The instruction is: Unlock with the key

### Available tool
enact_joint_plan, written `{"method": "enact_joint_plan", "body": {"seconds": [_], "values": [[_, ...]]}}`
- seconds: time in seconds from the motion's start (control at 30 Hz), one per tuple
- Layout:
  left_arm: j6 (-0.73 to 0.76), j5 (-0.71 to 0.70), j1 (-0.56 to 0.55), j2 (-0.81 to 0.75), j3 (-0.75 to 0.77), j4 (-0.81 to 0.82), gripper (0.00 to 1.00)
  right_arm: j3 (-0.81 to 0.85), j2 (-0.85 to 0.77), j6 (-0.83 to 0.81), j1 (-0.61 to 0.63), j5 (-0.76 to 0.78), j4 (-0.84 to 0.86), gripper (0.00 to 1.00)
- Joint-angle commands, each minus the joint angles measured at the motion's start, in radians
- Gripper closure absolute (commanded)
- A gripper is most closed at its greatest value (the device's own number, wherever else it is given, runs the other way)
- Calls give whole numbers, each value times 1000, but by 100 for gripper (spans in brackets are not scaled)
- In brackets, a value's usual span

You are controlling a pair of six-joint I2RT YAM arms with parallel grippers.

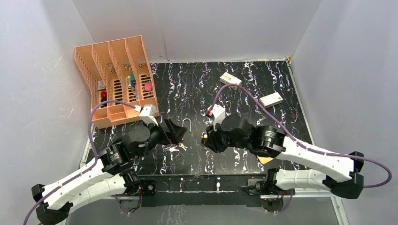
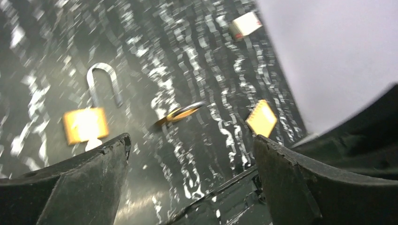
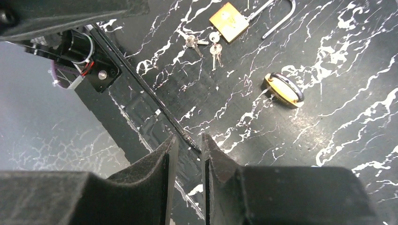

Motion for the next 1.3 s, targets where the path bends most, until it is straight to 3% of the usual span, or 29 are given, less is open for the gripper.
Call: {"method": "enact_joint_plan", "body": {"seconds": [0.0,0.17,0.2,0.3,0.33,0.5,0.67,0.83,1.27], "values": [[-317,-222,-1,-1,21,-353,2,-18,36,47,3,-9,184,67],[-346,-256,-1,135,86,-549,2,-8,50,38,4,15,188,67],[-346,-242,-1,179,91,-564,8,-9,41,35,4,21,186,67],[-341,-208,0,304,83,-581,43,-6,14,21,4,39,176,67],[-312,-193,0,338,77,-562,50,-3,6,16,4,48,170,67],[-203,-143,36,478,64,-482,52,22,-33,11,3,75,124,67],[-74,43,148,525,12,-336,59,40,-67,13,4,80,95,67],[8,121,202,614,25,-297,70,49,-90,8,3,89,80,67],[42,130,230,685,-4,-289,73,70,-95,-13,4,102,67,67]]}}
